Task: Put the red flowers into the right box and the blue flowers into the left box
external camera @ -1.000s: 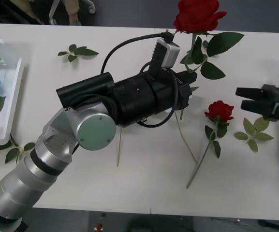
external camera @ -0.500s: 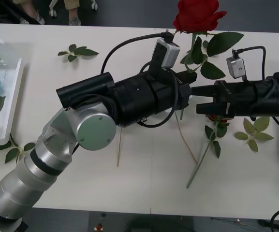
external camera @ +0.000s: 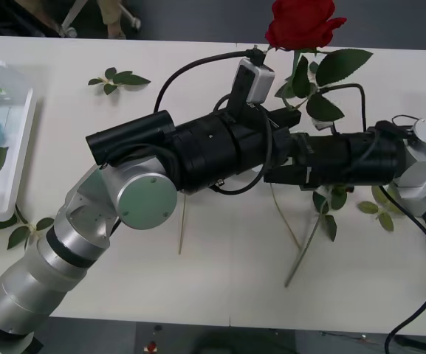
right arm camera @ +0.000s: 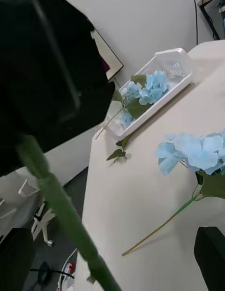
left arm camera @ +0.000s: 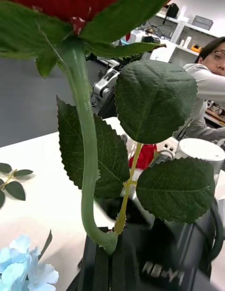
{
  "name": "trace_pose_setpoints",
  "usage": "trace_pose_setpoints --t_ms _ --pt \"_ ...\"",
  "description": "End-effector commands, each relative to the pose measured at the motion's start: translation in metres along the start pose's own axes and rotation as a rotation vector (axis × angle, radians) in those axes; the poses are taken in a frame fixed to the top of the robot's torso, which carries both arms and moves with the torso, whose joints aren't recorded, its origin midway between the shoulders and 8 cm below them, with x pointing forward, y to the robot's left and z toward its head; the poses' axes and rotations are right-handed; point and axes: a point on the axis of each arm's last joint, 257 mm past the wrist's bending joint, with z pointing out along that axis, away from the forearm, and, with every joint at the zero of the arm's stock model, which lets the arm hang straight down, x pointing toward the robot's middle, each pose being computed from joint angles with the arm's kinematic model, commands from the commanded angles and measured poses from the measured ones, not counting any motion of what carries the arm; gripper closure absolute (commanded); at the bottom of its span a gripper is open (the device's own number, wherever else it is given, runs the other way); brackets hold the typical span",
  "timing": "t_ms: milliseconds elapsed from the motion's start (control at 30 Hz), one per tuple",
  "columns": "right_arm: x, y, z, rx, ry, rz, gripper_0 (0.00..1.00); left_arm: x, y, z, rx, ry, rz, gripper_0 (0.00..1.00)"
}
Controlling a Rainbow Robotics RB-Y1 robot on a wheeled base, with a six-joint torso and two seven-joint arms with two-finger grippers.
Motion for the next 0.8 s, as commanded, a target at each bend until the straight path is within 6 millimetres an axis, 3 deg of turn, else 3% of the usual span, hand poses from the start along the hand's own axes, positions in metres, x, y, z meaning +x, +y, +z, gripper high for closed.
trace_pose_setpoints --t_ms 33,133,267,500,633,800 --pt "-0.012 0.002 0.006 -0.004 0.002 -0.025 0.0 -0.025 -0.003 0.001 0.01 -0.039 0.071 1.0" --pt "-0.011 0.001 0.008 0.002 0.003 -0.025 0.0 -0.025 -0.003 0.001 0.01 -0.039 0.071 1.0" --pt "-0.012 -0.001 0.012 0.007 -0.003 -0.023 0.17 -0.025 -0.003 0.001 0.01 -0.039 0.071 1.0" --pt "-0.01 -0.006 0.016 0.024 -0.003 -0.023 0.79 -0.025 -0.003 0.001 0.01 -0.039 0.071 1.0" --pt "-0.009 -0.008 0.018 0.033 -0.005 -0.019 0.98 -0.025 -0.003 0.001 0.01 -0.039 0.071 1.0" --pt "-0.01 -0.008 0.021 0.032 -0.009 -0.02 1.0 -0.025 -0.003 0.001 0.01 -0.039 0.071 1.0"
